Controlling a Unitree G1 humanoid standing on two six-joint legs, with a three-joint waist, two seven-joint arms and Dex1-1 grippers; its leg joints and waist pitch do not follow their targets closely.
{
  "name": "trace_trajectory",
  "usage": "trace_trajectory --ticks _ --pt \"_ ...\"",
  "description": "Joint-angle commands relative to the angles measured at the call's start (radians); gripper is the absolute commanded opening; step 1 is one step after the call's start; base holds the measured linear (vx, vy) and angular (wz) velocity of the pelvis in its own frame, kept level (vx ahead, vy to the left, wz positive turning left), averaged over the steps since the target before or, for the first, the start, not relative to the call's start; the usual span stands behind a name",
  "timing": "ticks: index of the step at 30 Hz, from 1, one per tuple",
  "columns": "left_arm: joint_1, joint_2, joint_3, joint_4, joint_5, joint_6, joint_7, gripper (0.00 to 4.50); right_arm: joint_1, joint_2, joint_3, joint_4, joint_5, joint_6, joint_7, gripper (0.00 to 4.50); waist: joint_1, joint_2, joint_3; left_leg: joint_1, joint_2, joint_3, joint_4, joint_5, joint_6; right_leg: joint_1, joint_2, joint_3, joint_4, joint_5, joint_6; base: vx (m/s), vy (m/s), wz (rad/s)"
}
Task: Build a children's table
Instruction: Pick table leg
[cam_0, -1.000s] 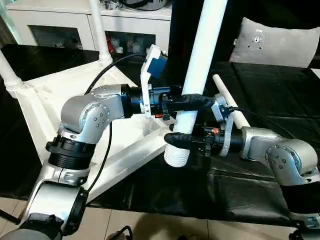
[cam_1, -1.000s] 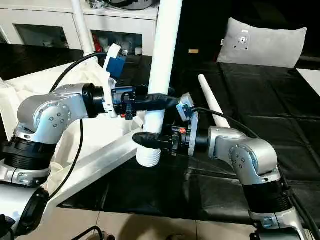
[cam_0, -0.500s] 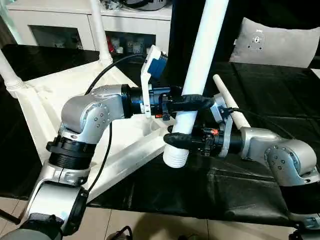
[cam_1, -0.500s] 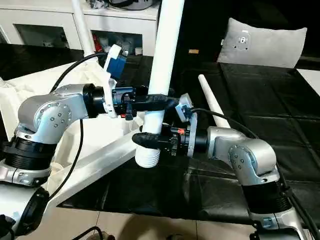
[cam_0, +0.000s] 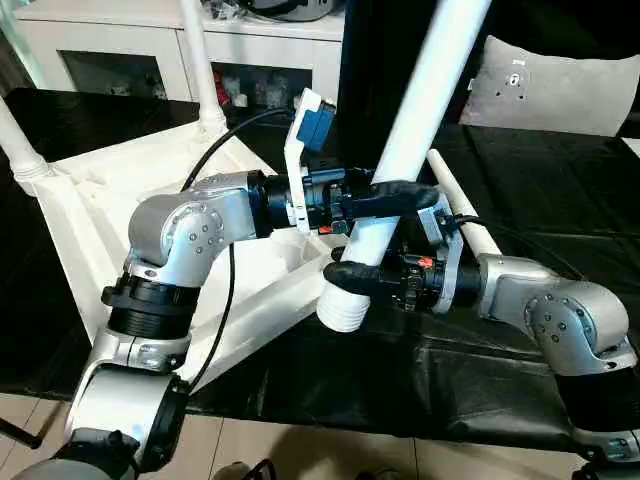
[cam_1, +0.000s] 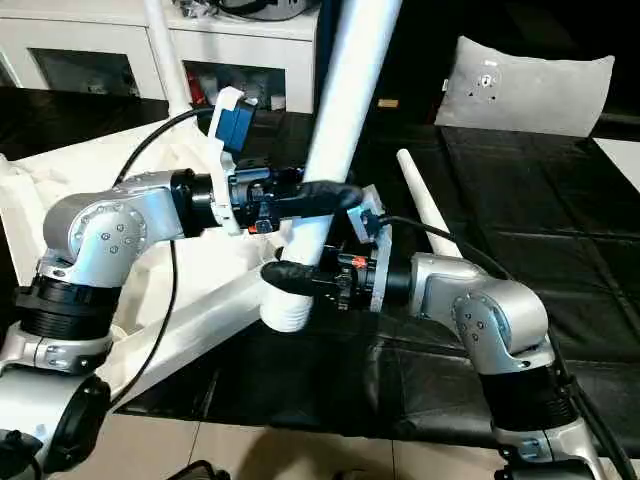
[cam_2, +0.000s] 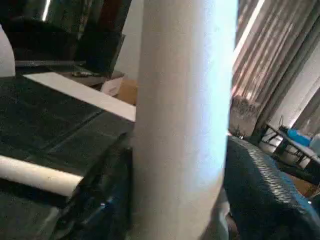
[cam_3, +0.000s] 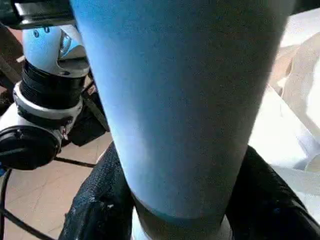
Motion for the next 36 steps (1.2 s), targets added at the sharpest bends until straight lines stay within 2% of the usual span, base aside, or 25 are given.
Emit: trace_trajectory --ticks 1,2,4,5,6,8,9,13,14,15,16,19,22,23,25,26,28,29,31,32,33,34,36 --pt "-0.013 -0.018 0.017 -0.072 -0.054 0.002 -0.014 3.02 0.024 -0.003 0.009 0.040 -0.031 0.014 -0.042 1.95 0.005 -0.002 -0.092 0.012 0.005 0.007 -0.058 -0.169 0.005 0.066 -0.057 0.034 -0.080 -0.318 -0.168 0.000 0.000 0.00" --pt "-0.011 -0.026 0.021 -0.076 -0.057 0.004 -0.009 3.02 0.025 0.000 0.011 0.041 -0.041 0.000 -0.047 1.95 0.005 -0.001 -0.092 0.013 0.005 0.007 -0.058 -0.171 0.005 0.065 -0.056 0.034 -0.080 -0.323 -0.164 0.000 0.000 0.00" --pt "-0.005 -0.042 0.026 -0.087 -0.069 0.012 0.000 3.31 0.031 0.006 0.017 0.039 -0.060 -0.023 -0.058 1.94 0.005 -0.001 -0.091 0.012 0.006 0.007 -0.058 -0.171 0.002 0.064 -0.057 0.034 -0.081 -0.328 -0.161 0.000 0.000 0.00" --pt "-0.001 -0.050 0.026 -0.092 -0.074 0.015 0.006 3.39 0.035 0.015 0.016 0.038 -0.069 -0.042 -0.067 1.94 0.005 -0.004 -0.092 0.011 0.006 0.007 -0.059 -0.166 0.003 0.065 -0.057 0.033 -0.081 -0.327 -0.160 0.000 0.000 0.00" --pt "0.004 -0.062 0.024 -0.098 -0.079 0.018 0.017 3.39 0.037 0.031 0.008 0.039 -0.076 -0.052 -0.091 1.94 0.004 -0.001 -0.092 0.012 0.006 0.007 -0.059 -0.168 0.004 0.064 -0.057 0.034 -0.080 -0.327 -0.159 0.000 0.000 0.00" --pt "0.010 -0.078 0.028 -0.103 -0.092 0.025 0.036 3.48 0.034 0.050 -0.006 0.042 -0.077 -0.048 -0.125 1.94 0.003 -0.002 -0.092 0.012 0.005 0.007 -0.059 -0.173 0.004 0.063 -0.056 0.033 -0.082 -0.335 -0.155 0.000 0.000 0.00" --pt "0.010 -0.078 0.028 -0.103 -0.092 0.025 0.036 3.75 0.034 0.050 -0.006 0.042 -0.077 -0.048 -0.125 1.94 0.003 0.000 -0.091 0.013 0.005 0.007 -0.059 -0.178 0.003 0.062 -0.056 0.032 -0.083 -0.338 -0.156 0.000 0.000 0.00" --pt "0.022 -0.118 0.049 -0.105 -0.124 0.044 0.068 3.95 0.030 0.069 -0.012 0.047 -0.081 -0.050 -0.156 1.94 0.003 0.001 -0.092 0.013 0.004 0.007 -0.059 -0.184 0.003 0.063 -0.055 0.031 -0.085 -0.344 -0.154 0.000 0.000 0.00" --pt "0.025 -0.127 0.053 -0.106 -0.126 0.047 0.074 4.19 0.033 0.071 -0.011 0.047 -0.085 -0.054 -0.157 1.94 0.002 0.000 -0.092 0.012 0.004 0.006 -0.060 -0.181 0.004 0.064 -0.054 0.032 -0.084 -0.338 -0.152 0.000 0.000 0.00" --pt "0.028 -0.134 0.058 -0.106 -0.127 0.046 0.080 4.19 0.037 0.077 -0.012 0.048 -0.088 -0.063 -0.160 1.94 0.004 0.006 -0.092 0.013 0.004 0.005 -0.059 -0.184 0.004 0.063 -0.055 0.032 -0.085 -0.342 -0.149 0.000 0.000 0.00" --pt "0.030 -0.142 0.064 -0.105 -0.126 0.041 0.089 4.23 0.041 0.084 -0.017 0.051 -0.092 -0.072 -0.169 1.94 0.003 0.004 -0.092 0.013 0.004 0.007 -0.058 -0.183 0.005 0.063 -0.055 0.032 -0.087 -0.340 -0.148 0.000 0.000 0.00" --pt "0.025 -0.168 0.109 -0.083 -0.132 0.018 0.145 4.42 0.053 0.111 -0.056 0.059 -0.093 -0.103 -0.221 1.94 0.002 0.006 -0.092 0.011 0.005 0.005 -0.059 -0.187 0.002 0.063 -0.055 0.032 -0.086 -0.334 -0.152 0.000 0.000 0.00" --pt "0.012 -0.192 0.184 -0.034 -0.134 -0.023 0.233 4.50 0.071 0.138 -0.116 0.047 -0.079 -0.127 -0.277 1.94 0.003 0.006 -0.092 0.013 0.002 0.006 -0.058 -0.194 0.001 0.063 -0.054 0.031 -0.088 -0.334 -0.154 0.000 0.000 0.00" --pt "0.004 -0.203 0.236 0.000 -0.133 -0.048 0.284 4.50 0.089 0.147 -0.147 0.024 -0.067 -0.127 -0.305 1.94 0.003 0.008 -0.092 0.015 0.002 0.007 -0.059 -0.196 0.001 0.061 -0.053 0.031 -0.091 -0.341 -0.151 0.000 0.000 0.00" --pt "0.002 -0.210 0.268 0.018 -0.135 -0.060 0.316 4.50 0.103 0.152 -0.162 0.007 -0.061 -0.128 -0.321 1.92 0.006 0.004 -0.092 0.014 -0.001 0.006 -0.060 -0.202 0.001 0.064 -0.051 0.027 -0.093 -0.351 -0.140 0.000 0.000 0.00" --pt "0.004 -0.209 0.291 0.032 -0.125 -0.072 0.351 4.50 0.122 0.156 -0.170 -0.010 -0.066 -0.131 -0.341 1.92 0.006 0.009 -0.092 0.012 -0.001 0.005 -0.060 -0.199 0.003 0.065 -0.051 0.027 -0.093 -0.350 -0.130 0.000 0.000 0.00" --pt "0.008 -0.206 0.295 0.034 -0.116 -0.072 0.367 4.50 0.129 0.156 -0.171 -0.017 -0.076 -0.138 -0.354 1.92 0.001 0.008 -0.091 0.011 -0.004 0.005 -0.059 -0.202 0.008 0.066 -0.049 0.025 -0.096 -0.359 -0.119 0.000 0.000 0.00" --pt "0.020 -0.190 0.284 0.034 -0.075 -0.082 0.388 4.50 0.141 0.159 -0.174 -0.030 -0.095 -0.152 -0.385 1.92 -0.002 0.012 -0.092 0.010 -0.002 0.003 -0.060 -0.196 0.008 0.064 -0.050 0.026 -0.097 -0.374 -0.103 0.000 0.000 0.00" --pt "0.043 -0.156 0.238 0.025 0.006 -0.109 0.400 4.50 0.150 0.161 -0.178 -0.041 -0.124 -0.165 -0.426 1.92 -0.004 0.012 -0.090 0.011 -0.001 0.000 -0.064 -0.200 0.009 0.061 -0.050 0.025 -0.101 -0.397 -0.086 0.000 0.000 0.00" --pt "0.089 -0.087 0.131 0.003 0.150 -0.158 0.411 4.50 0.166 0.161 -0.183 -0.062 -0.168 -0.174 -0.490 1.92 -0.007 0.014 -0.088 0.012 -0.002 0.001 -0.065 -0.206 0.008 0.058 -0.049 0.025 -0.102 -0.416 -0.070 0.000 0.000 0.00" --pt "0.116 -0.049 0.070 -0.012 0.216 -0.169 0.416 4.50 0.177 0.155 -0.178 -0.074 -0.198 -0.177 -0.518 1.91 -0.012 0.016 -0.085 0.013 0.001 -0.001 -0.069 -0.221 0.001 0.053 -0.047 0.026 -0.104 -0.448 -0.043 0.000 0.000 0.00" --pt "0.118 -0.046 0.065 -0.013 0.220 -0.169 0.417 4.50 0.178 0.155 -0.178 -0.075 -0.200 -0.177 -0.520 1.91 -0.012 0.018 -0.085 0.016 0.001 -0.002 -0.070 -0.232 -0.004 0.052 -0.047 0.026 -0.103 -0.464 -0.031 0.000 0.000 0.00" --pt "0.158 -0.002 -0.007 -0.040 0.281 -0.164 0.437 4.50 0.201 0.144 -0.158 -0.102 -0.238 -0.177 -0.550 1.91 -0.015 0.024 -0.086 0.017 -0.002 0.000 -0.068 -0.235 -0.010 0.048 -0.048 0.027 -0.106 -0.478 -0.031 0.000 0.000 0.00"
